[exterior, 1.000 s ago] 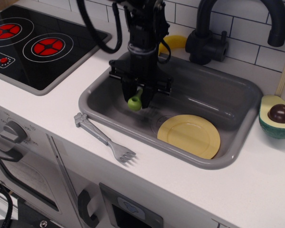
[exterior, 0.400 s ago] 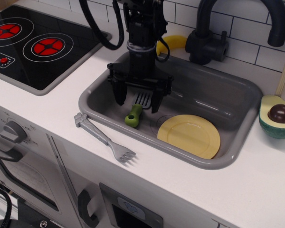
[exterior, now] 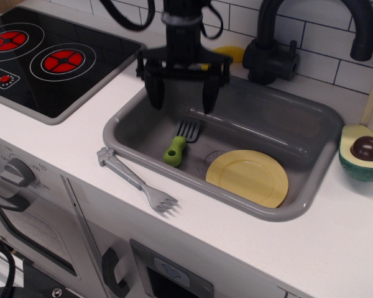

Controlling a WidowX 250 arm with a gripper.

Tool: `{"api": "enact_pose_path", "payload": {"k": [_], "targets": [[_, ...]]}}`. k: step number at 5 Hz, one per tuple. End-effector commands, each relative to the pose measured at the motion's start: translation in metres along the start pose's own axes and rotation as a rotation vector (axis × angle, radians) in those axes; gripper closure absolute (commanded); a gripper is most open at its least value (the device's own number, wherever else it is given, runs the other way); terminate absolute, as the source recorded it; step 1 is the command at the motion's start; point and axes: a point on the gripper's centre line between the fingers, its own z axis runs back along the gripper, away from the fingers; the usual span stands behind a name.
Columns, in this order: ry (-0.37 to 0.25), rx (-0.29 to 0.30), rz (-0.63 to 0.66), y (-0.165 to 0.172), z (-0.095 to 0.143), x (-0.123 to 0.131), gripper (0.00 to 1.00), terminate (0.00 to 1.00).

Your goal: Take spatula off plate sink

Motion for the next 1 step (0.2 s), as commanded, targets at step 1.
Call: {"api": "enact_pose_path", "payload": {"k": [1], "targets": [[-0.071, -0.019, -0.002, -0.0091, 0.0251, 0.0160, 0.00, 1.00]]}}
